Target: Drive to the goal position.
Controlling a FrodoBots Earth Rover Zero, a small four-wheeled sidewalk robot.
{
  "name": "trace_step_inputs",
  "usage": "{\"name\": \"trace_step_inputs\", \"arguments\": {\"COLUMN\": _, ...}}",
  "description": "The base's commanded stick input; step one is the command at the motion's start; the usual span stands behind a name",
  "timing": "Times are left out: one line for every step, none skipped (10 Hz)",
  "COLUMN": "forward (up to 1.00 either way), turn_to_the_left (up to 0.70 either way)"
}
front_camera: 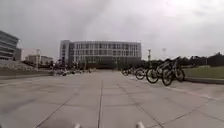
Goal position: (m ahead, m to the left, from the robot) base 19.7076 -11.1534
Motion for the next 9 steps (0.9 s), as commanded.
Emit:
{"name": "trace_step_inputs", "arguments": {"forward": 0.50, "turn_to_the_left": 0.00}}
{"name": "trace_step_inputs", "arguments": {"forward": 0.50, "turn_to_the_left": 0.00}}
{"name": "trace_step_inputs", "arguments": {"forward": 0.85, "turn_to_the_left": 0.00}}
{"name": "trace_step_inputs", "arguments": {"forward": 0.85, "turn_to_the_left": 0.00}}
{"name": "trace_step_inputs", "arguments": {"forward": 0.85, "turn_to_the_left": 0.00}}
{"name": "trace_step_inputs", "arguments": {"forward": 0.85, "turn_to_the_left": 0.00}}
{"name": "trace_step_inputs", "arguments": {"forward": 0.85, "turn_to_the_left": 0.00}}
{"name": "trace_step_inputs", "arguments": {"forward": 0.85, "turn_to_the_left": 0.00}}
{"name": "trace_step_inputs", "arguments": {"forward": 0.85, "turn_to_the_left": 0.00}}
